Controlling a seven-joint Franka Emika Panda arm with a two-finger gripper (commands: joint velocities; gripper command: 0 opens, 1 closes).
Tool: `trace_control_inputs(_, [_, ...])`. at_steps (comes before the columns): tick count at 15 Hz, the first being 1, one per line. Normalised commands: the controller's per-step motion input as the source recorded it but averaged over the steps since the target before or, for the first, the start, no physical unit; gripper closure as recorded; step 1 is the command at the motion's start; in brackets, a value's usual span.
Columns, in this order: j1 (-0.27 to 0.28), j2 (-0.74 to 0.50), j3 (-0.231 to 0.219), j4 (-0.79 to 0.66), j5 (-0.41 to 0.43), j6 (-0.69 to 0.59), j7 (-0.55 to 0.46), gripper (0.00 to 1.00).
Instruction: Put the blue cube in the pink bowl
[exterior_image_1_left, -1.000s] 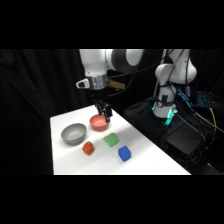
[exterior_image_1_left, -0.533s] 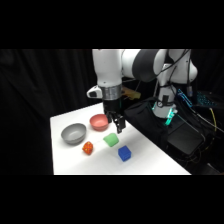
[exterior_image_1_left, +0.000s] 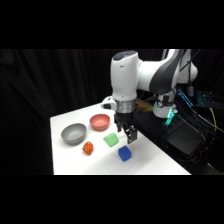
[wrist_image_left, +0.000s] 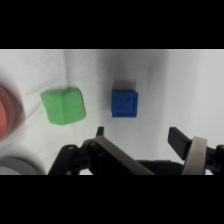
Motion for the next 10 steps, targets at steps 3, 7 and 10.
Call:
trace_control_inputs(3, [0.081,0.1,0.008,-0.16,-0.134,0.41,0.26,0.0])
trace_control_inputs(7, [0.101,0.15,-0.062,-0.06,-0.18,0.35,0.26,0.0])
trace_control_inputs(10, [0.149,0.14,-0.192,-0.02,-0.271,0.31,0.29,0.0])
